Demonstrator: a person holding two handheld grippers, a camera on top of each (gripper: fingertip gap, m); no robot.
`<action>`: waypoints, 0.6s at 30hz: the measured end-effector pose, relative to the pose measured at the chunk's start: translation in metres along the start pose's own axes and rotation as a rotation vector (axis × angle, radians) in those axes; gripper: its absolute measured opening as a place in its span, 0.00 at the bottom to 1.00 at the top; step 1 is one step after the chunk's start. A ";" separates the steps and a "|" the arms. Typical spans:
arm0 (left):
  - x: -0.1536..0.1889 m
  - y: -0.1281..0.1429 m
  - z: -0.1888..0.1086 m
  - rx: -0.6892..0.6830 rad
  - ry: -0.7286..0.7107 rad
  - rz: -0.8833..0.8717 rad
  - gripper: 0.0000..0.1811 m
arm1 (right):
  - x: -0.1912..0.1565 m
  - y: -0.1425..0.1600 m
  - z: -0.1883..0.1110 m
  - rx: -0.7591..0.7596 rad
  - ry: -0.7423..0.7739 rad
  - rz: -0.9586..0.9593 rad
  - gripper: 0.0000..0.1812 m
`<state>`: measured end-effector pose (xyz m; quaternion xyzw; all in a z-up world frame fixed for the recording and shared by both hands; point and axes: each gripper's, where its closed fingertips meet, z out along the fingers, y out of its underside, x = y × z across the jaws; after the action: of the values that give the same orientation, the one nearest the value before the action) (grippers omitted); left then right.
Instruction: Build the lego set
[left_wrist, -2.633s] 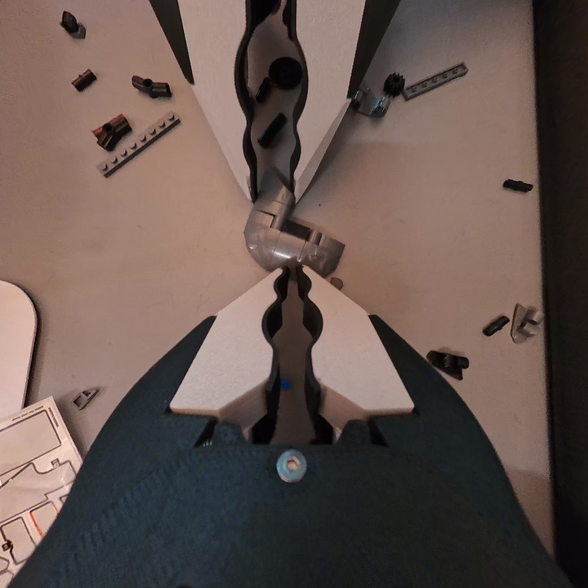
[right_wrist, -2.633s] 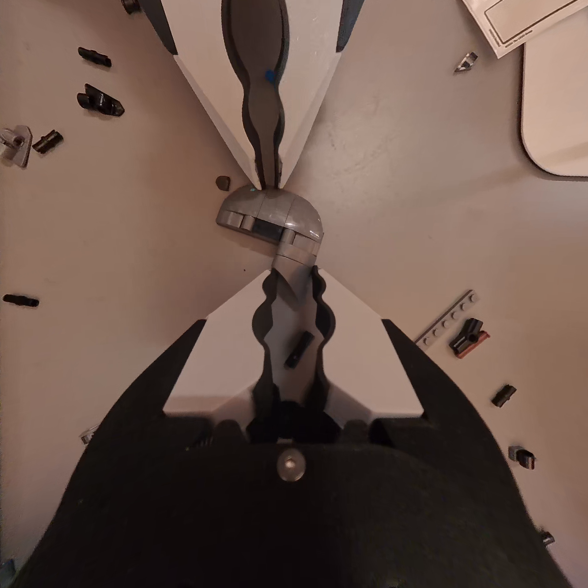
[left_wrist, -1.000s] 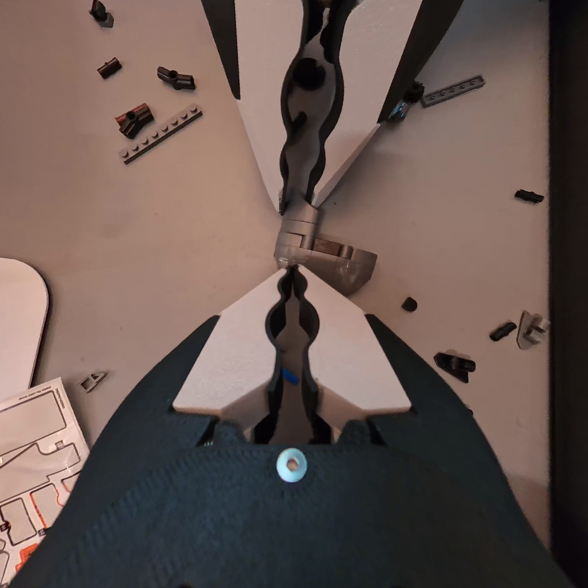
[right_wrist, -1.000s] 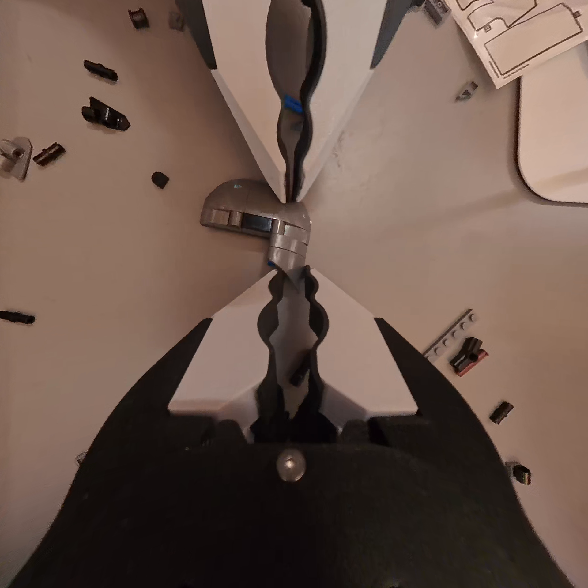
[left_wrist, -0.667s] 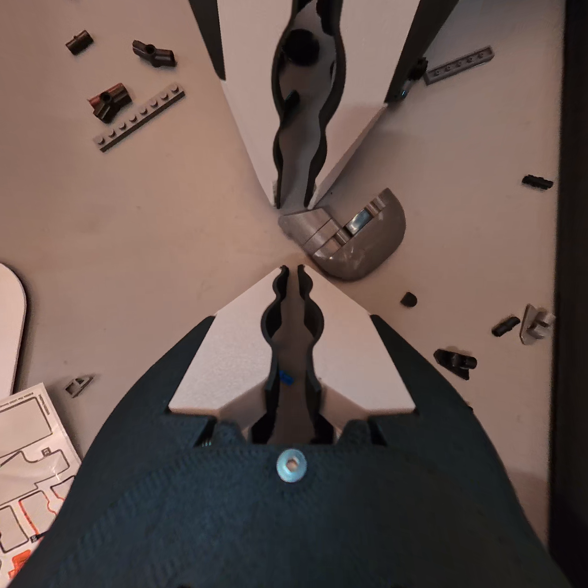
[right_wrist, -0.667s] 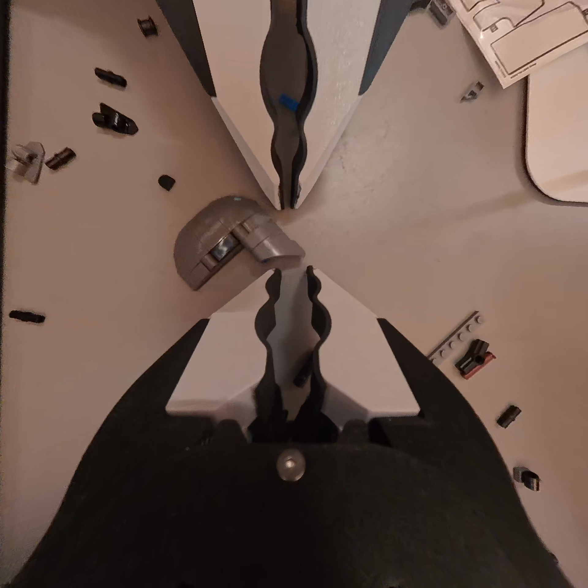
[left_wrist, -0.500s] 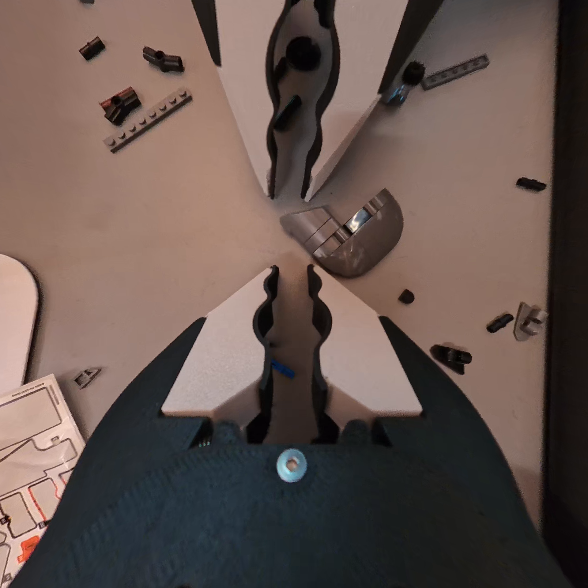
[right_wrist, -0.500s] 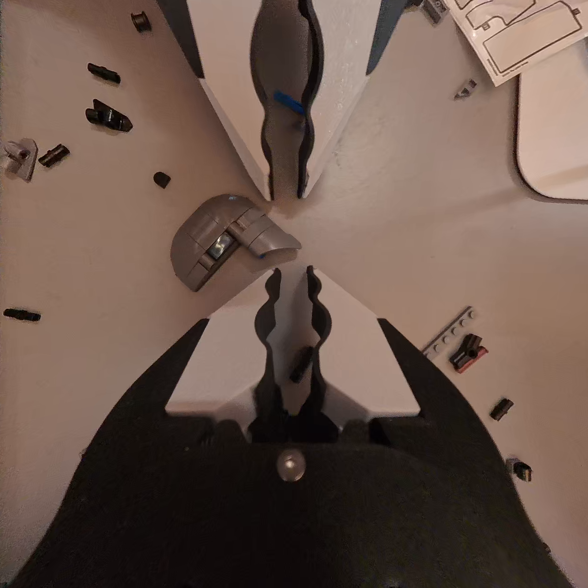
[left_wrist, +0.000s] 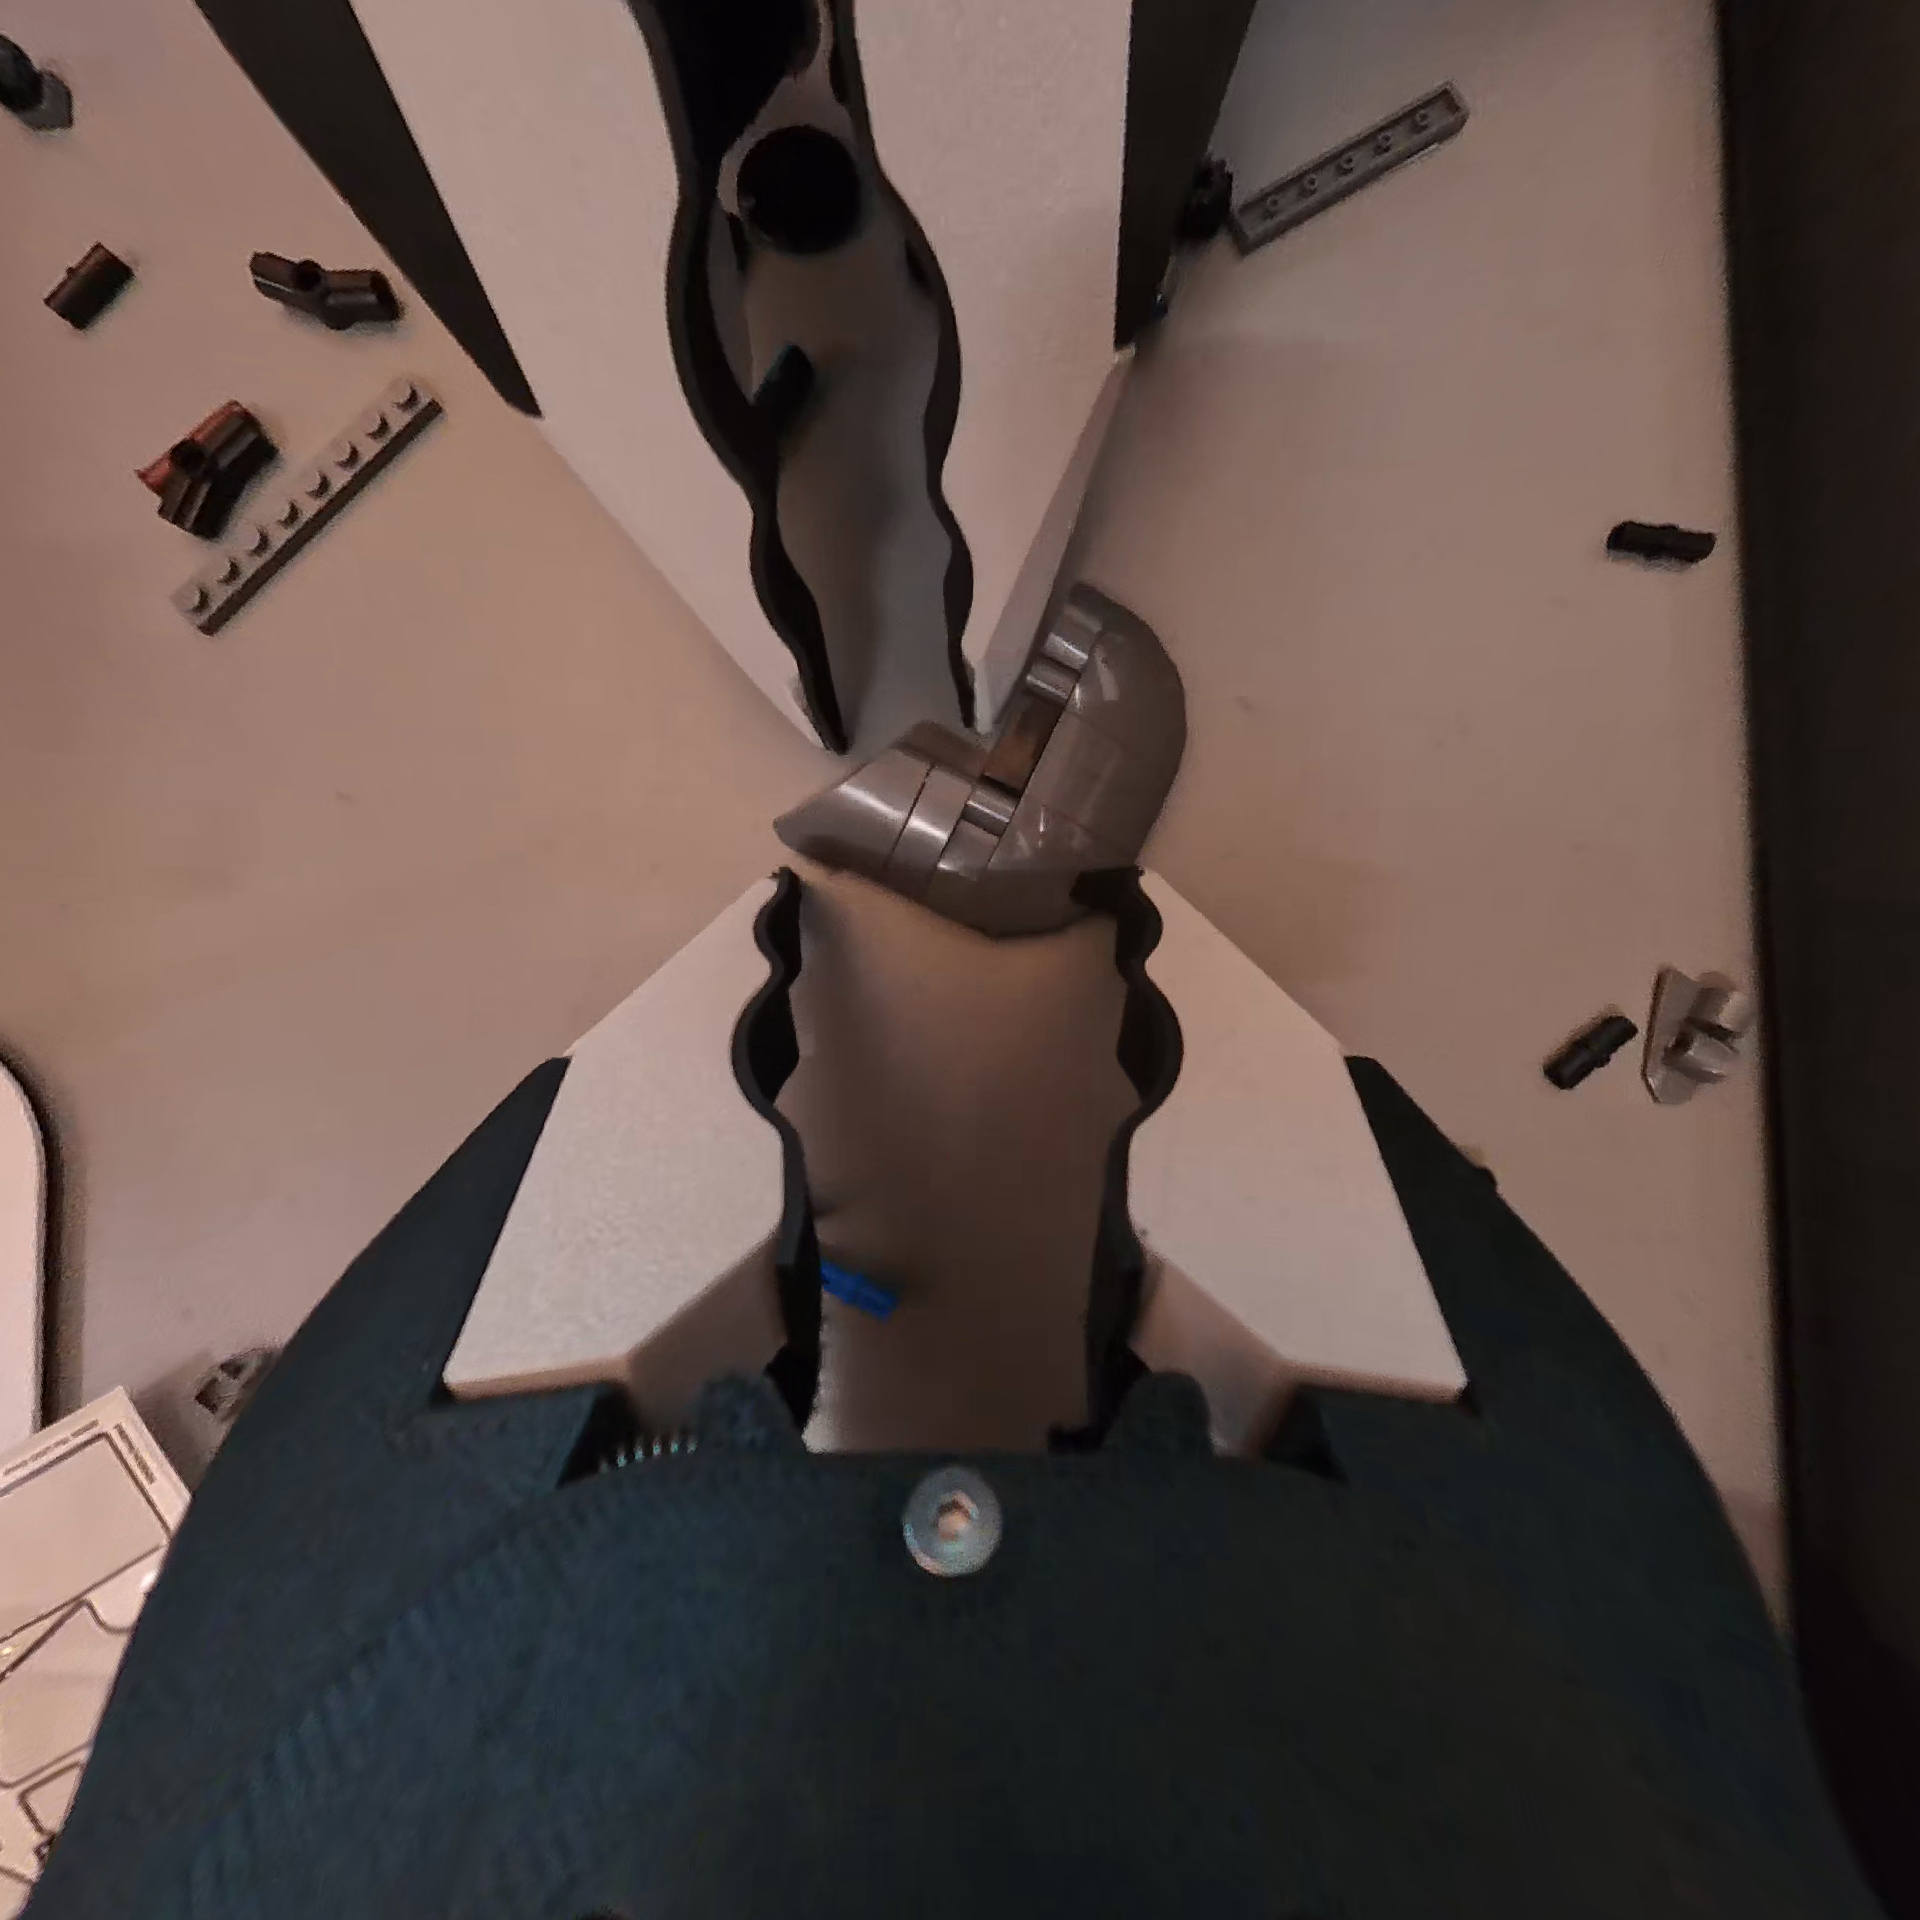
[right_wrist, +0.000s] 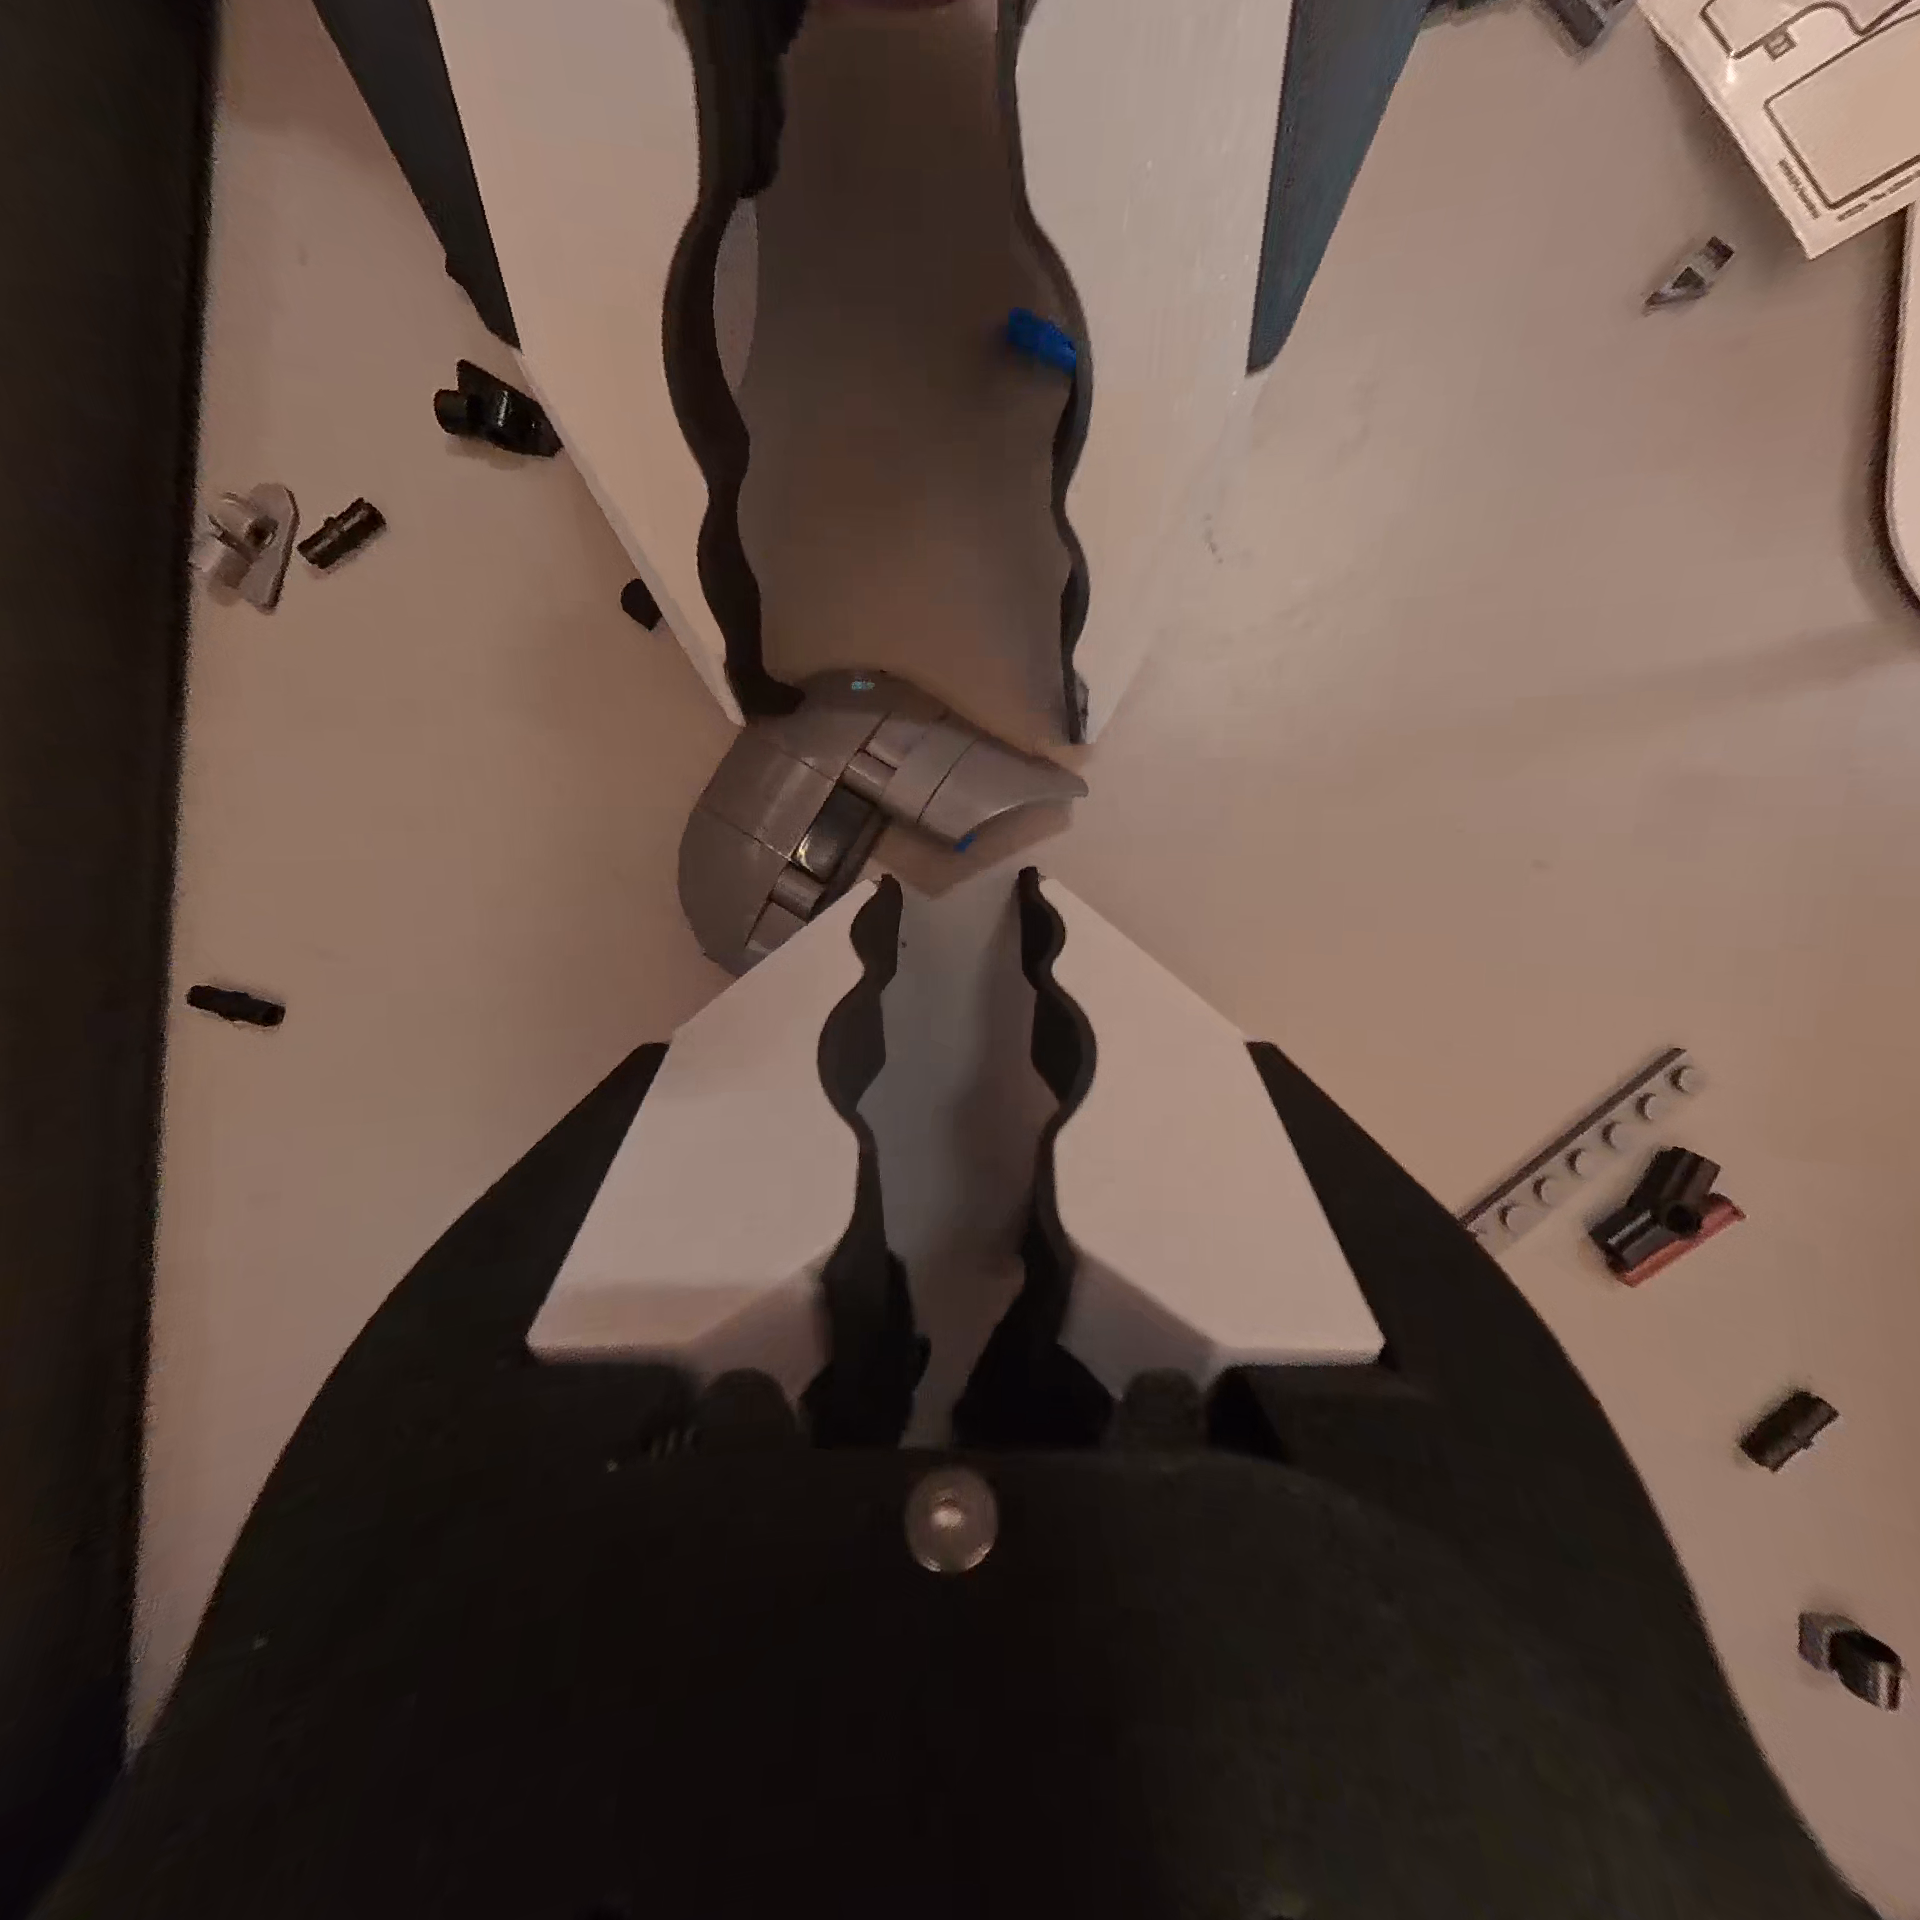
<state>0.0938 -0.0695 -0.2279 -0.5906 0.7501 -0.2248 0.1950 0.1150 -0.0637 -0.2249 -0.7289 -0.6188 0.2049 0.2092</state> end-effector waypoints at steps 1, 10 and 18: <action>-0.001 -0.001 0.000 0.002 -0.009 0.005 0.33 | -0.001 -0.001 0.000 0.006 -0.006 0.003 0.12; 0.000 -0.002 0.001 -0.002 -0.010 0.007 0.32 | -0.002 0.000 0.001 0.008 -0.029 0.042 0.14; 0.001 -0.002 0.002 -0.002 0.001 0.001 0.31 | -0.005 0.002 -0.007 0.035 -0.098 0.108 0.19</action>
<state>0.0962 -0.0711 -0.2281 -0.5901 0.7508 -0.2244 0.1942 0.1195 -0.0688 -0.2200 -0.7466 -0.5844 0.2621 0.1799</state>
